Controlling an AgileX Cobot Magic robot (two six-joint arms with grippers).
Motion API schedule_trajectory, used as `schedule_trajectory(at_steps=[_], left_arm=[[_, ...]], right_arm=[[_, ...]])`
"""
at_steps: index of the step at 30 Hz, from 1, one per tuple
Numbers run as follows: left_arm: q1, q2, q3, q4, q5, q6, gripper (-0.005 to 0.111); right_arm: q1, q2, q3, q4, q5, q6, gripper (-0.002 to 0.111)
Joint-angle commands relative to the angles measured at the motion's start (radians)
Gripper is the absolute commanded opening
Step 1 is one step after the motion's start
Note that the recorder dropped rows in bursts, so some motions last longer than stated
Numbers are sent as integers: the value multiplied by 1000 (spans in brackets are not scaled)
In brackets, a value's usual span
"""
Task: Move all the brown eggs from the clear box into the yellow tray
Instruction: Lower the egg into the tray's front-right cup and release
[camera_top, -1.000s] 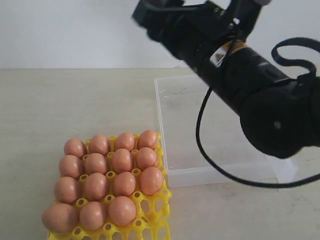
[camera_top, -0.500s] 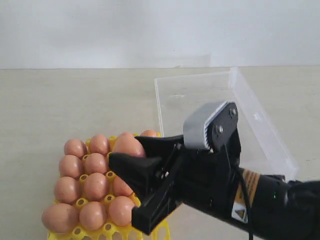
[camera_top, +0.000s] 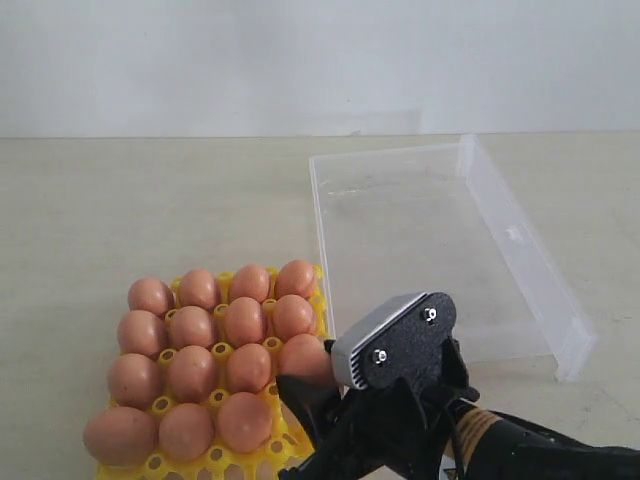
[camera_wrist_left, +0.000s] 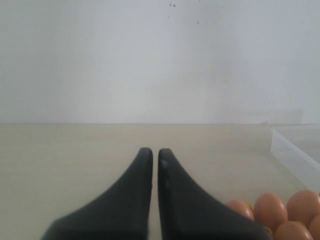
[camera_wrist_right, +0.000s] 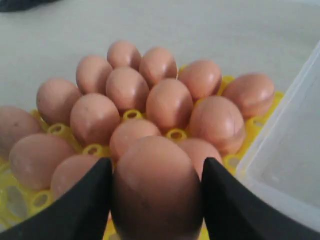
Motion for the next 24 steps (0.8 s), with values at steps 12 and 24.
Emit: schedule_trajectory(at_steps=[12, 24], left_arm=[[3, -3, 4, 0, -5, 3, 4], [3, -3, 4, 0, -5, 3, 4]], right_arm=[[3, 134, -21, -66, -153, 126, 0], [3, 134, -21, -77, -95, 130, 1]])
